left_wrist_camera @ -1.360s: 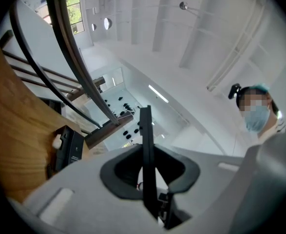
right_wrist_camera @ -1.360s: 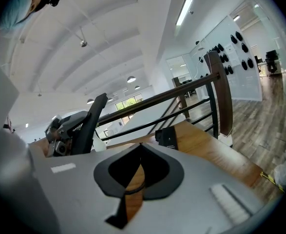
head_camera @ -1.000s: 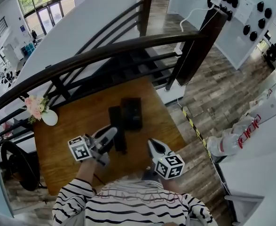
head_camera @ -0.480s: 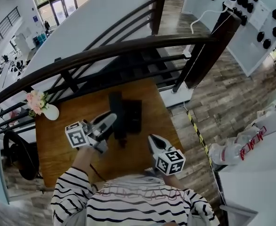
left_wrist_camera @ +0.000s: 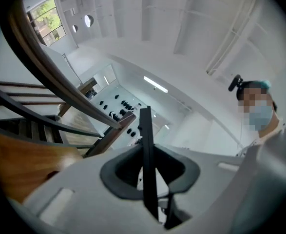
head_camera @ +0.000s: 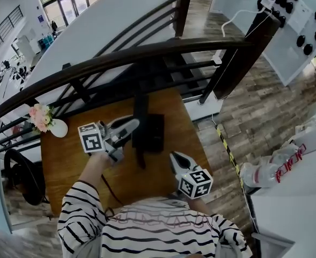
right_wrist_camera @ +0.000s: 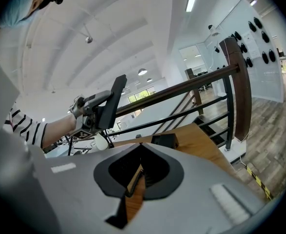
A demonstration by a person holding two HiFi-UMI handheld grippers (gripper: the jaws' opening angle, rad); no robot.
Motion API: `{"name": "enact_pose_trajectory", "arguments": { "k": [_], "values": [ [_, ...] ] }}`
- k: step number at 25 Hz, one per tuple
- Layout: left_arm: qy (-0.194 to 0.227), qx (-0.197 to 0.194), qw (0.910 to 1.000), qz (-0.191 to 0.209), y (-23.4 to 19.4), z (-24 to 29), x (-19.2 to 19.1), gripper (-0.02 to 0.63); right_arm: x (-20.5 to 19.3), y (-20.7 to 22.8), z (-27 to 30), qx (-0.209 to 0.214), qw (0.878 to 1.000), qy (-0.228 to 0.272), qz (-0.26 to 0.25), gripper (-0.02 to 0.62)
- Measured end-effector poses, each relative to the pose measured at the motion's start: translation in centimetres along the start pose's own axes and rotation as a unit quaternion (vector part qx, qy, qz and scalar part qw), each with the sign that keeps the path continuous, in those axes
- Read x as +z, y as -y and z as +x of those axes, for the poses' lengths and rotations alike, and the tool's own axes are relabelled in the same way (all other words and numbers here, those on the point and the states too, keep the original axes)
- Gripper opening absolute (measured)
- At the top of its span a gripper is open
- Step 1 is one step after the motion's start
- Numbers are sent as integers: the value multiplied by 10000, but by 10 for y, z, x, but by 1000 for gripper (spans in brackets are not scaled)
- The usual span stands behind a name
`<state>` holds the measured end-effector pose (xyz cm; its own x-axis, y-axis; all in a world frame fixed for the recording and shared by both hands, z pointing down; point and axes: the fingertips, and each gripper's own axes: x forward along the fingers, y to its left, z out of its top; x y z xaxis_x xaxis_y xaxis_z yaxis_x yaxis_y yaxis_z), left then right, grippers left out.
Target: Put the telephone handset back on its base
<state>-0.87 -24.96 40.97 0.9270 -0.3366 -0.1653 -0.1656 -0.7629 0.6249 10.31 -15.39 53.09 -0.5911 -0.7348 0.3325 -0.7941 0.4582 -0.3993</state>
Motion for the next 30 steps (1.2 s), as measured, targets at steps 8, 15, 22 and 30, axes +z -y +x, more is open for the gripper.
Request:
{"name": "enact_pose_trajectory", "arguments": {
  "k": [8,15,22,30],
  "values": [
    [-457,119,9984,-304,-51,0,-41,72,1,0,21,-28,10000,-61,22,0],
    [-291,309,9955,-846,-105,-5,-61,72,0,9,33,-116,9998,-143,87,0],
    [-118,625,9886,-1366,-159,-12,-91,72,0,19,47,-177,9994,-271,121,0],
    [-48,763,9814,-1759,-196,-14,-116,72,-1,31,57,-222,9988,-408,150,0]
  ]
}}
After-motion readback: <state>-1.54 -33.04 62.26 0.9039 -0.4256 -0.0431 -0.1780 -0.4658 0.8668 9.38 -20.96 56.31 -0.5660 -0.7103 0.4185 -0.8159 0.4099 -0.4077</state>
